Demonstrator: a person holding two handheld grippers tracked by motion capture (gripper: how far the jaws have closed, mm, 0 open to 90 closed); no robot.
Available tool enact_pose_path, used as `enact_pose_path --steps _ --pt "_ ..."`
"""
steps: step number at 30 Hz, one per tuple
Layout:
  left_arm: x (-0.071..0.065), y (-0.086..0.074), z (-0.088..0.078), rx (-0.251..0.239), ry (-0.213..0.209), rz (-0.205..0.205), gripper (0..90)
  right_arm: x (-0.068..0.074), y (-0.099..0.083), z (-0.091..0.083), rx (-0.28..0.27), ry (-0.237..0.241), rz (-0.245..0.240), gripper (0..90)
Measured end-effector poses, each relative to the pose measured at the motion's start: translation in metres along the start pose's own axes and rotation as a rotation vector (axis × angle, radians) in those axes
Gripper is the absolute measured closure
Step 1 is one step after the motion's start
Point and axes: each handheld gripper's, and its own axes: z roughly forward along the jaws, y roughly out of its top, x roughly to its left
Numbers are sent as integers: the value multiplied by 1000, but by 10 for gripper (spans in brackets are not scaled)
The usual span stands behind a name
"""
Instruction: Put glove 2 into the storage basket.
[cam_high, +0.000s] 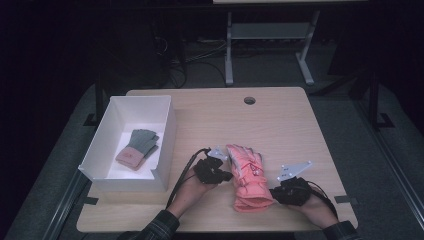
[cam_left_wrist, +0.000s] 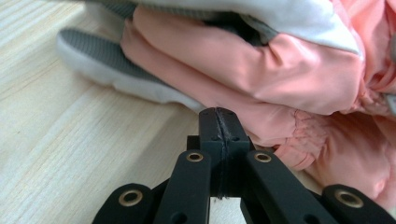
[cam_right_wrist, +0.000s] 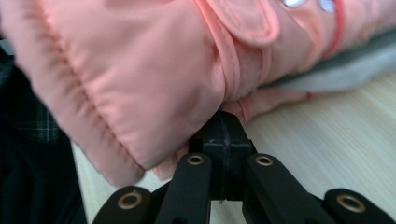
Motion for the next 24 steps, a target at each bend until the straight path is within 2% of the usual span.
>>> enact_pose_path --steps 3,8,10,12,18,21,24 --pt "2 -1 -1 5 -1 8 897 6 4 5 2 17 -14 900" --pt "3 -3 -3 -9 -2 -7 897 16 9 14 0 47 -28 900" --pt "4 -3 -4 0 0 1 897 21 12 19 3 56 -39 900" --pt "5 -4 -5 -2 6 -7 897 25 14 23 8 65 -45 900" --pt "11 -8 -12 0 23 -21 897 40 22 34 19 90 -95 900" --pt "13 -9 -17 -1 25 -24 897 39 22 27 5 79 -92 900" --pt "16 -10 -22 -7 27 -37 897 32 21 11 -46 51 -45 900"
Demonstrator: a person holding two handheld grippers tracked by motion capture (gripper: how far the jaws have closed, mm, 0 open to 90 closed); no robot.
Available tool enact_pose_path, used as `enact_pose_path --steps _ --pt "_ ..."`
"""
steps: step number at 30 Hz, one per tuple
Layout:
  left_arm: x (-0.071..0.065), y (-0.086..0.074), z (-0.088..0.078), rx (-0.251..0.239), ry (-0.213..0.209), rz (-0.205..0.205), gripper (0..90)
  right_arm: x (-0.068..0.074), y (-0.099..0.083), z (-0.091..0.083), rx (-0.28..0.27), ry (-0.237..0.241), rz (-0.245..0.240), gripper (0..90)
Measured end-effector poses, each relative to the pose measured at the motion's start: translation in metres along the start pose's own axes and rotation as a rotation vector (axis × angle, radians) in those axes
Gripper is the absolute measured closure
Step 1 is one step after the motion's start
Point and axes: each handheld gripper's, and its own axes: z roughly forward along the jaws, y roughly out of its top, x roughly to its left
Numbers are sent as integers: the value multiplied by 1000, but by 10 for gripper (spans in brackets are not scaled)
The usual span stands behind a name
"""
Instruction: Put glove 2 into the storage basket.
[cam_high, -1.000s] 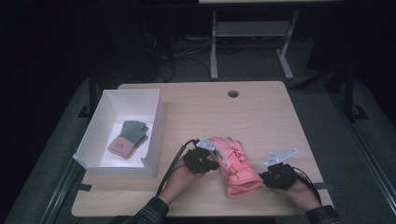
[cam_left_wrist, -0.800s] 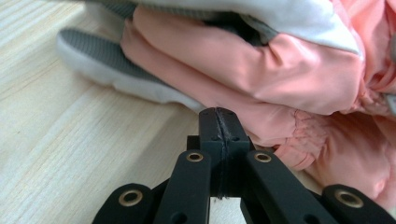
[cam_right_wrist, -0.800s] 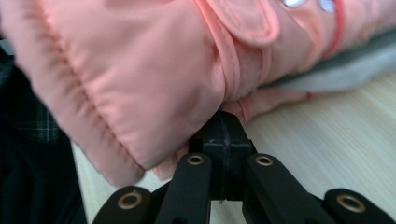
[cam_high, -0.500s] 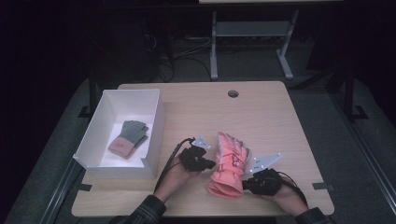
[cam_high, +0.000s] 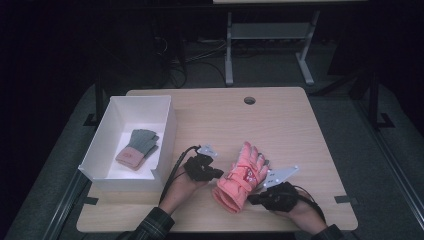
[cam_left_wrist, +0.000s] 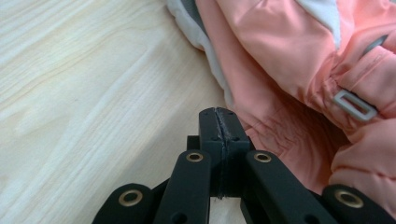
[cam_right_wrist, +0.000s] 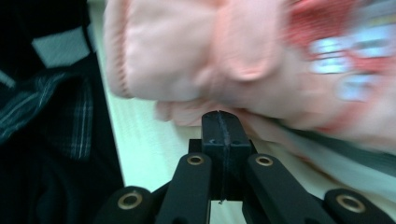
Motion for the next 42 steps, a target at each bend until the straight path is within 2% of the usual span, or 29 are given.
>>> enact_pose_path --steps 2,4,7,9,13,14,15,19,25,26,28,34,38,40,41,42 --pt "2 -1 -3 8 3 7 897 -5 1 -12 -40 -24 16 900" --pt "2 -2 -4 3 6 -6 897 -11 3 -24 -86 -59 29 900" --pt "2 -3 -5 8 7 -9 897 -17 10 -36 -139 -79 60 900" --pt "3 -3 -6 15 8 3 897 -21 14 -38 -154 -98 63 900" --pt "3 -3 -6 6 9 -13 897 -31 20 -31 -166 -125 71 900" --pt "4 -3 -7 14 9 -3 897 -32 21 -30 -160 -125 71 900" --pt "3 -3 -7 3 10 -13 897 -33 22 -28 -158 -129 71 900" --pt "4 -3 -8 9 10 -6 897 -34 24 -21 -141 -146 64 900" --pt "4 -4 -10 14 16 -4 897 -34 22 -8 -84 -173 76 900" --pt "4 -4 -9 5 17 -14 897 -35 22 -6 -76 -174 67 900" --pt "4 -4 -8 7 17 -14 897 -36 21 1 -40 -189 77 900" --pt "5 -4 -10 8 21 -9 896 -36 20 12 11 -212 76 900" --pt "6 -3 -11 6 21 -17 896 -35 20 15 25 -216 77 900" --pt "6 -2 -14 -9 20 -28 895 -35 20 18 29 -217 79 900" --pt "6 0 -17 -8 21 -18 894 -35 21 19 34 -222 82 900" --pt "5 3 -21 -35 21 -32 880 -34 21 21 41 -227 71 900"
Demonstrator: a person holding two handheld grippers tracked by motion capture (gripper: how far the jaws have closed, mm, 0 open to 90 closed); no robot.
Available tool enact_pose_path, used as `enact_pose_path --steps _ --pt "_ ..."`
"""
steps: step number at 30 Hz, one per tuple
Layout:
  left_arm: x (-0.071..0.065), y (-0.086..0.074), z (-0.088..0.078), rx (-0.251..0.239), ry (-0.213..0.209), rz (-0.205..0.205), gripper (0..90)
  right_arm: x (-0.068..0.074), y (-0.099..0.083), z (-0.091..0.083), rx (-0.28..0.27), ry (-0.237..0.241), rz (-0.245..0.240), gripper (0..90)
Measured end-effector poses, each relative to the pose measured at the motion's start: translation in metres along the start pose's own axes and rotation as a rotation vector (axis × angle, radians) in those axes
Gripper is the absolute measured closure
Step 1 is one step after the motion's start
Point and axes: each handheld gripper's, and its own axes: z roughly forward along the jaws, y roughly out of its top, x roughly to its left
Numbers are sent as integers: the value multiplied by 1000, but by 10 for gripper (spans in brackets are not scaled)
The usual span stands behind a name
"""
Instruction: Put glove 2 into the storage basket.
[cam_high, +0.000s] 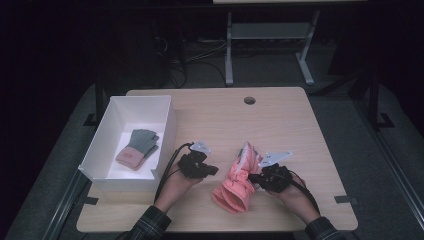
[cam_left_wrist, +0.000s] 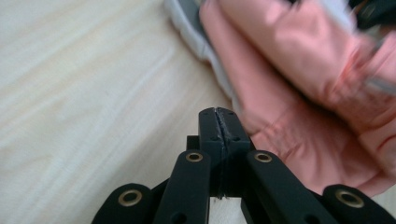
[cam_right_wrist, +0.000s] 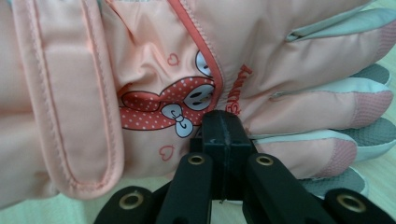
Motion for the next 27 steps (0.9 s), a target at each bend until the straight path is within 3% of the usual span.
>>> enact_pose_path --steps 7,15,24,27 --pt "-13 21 -15 -33 -47 2 575 4 5 6 10 -16 -12 900" --pt "-24 46 -1 -32 -79 5 294 2 4 7 9 -3 1 900" --pt "-22 48 33 35 -82 6 198 1 3 7 7 5 -3 900" --pt "-19 45 41 44 -85 -16 181 -1 3 7 11 14 10 900"
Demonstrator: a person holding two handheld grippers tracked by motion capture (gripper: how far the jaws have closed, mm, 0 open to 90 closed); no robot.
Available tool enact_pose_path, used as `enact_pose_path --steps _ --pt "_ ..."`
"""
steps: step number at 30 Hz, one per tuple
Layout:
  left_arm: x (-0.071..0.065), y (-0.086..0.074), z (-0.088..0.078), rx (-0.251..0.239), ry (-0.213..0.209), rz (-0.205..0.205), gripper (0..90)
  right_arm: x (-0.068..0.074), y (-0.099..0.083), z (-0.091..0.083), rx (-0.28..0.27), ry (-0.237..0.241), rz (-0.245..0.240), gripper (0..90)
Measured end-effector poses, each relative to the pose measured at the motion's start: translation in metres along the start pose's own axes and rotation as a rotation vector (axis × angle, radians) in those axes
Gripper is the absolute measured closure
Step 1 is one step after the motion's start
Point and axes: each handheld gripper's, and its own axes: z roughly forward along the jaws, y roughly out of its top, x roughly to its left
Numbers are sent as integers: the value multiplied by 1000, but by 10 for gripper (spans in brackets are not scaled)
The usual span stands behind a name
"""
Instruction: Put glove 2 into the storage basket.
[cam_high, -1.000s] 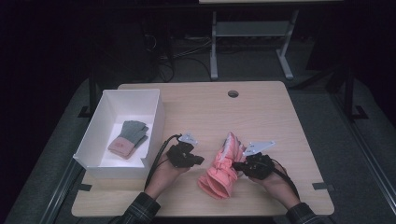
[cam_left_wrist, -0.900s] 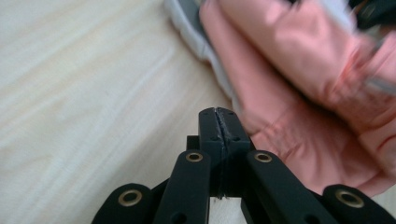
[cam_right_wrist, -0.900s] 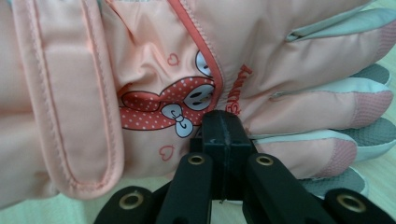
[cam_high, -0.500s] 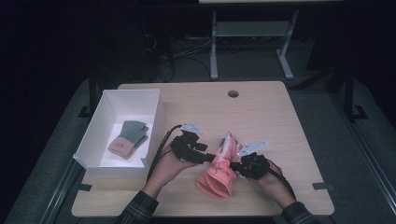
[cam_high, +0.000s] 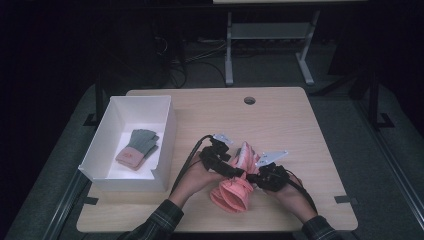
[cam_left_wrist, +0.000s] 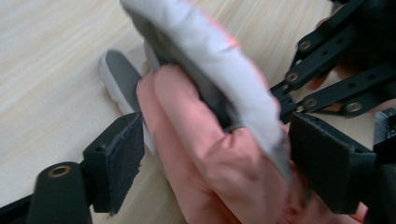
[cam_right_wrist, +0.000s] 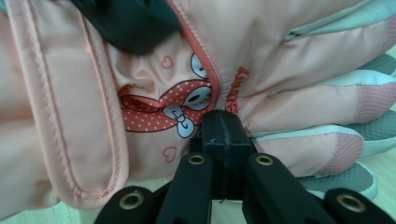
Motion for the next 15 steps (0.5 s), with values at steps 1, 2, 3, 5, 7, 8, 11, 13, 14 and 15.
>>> enact_pose_path --steps 1,2,3,5,7,8,11,13,14,15 --pt "2 -2 2 7 -4 -5 173 0 0 0 -1 4 4 900" --pt "2 -3 4 11 -7 -11 166 0 0 0 1 5 2 900" --pt "4 -4 6 23 -4 -7 164 -1 0 0 1 6 2 900" --pt "5 -7 10 33 -3 -19 139 -1 -1 1 2 9 2 900" --pt "8 -9 13 40 -19 -28 131 -1 -1 1 3 9 0 900" --pt "10 -11 15 45 -26 -31 129 -1 -1 1 6 7 -5 900" --pt "15 -14 20 52 -72 -66 126 -1 -2 2 4 6 -8 900" --pt "17 -16 22 52 -87 -74 126 -1 -2 3 2 9 -3 900" --pt "17 -16 23 53 -89 -75 126 -1 -2 3 2 10 -2 900" --pt "17 -16 23 54 -87 -71 126 -1 -2 3 1 10 -4 900"
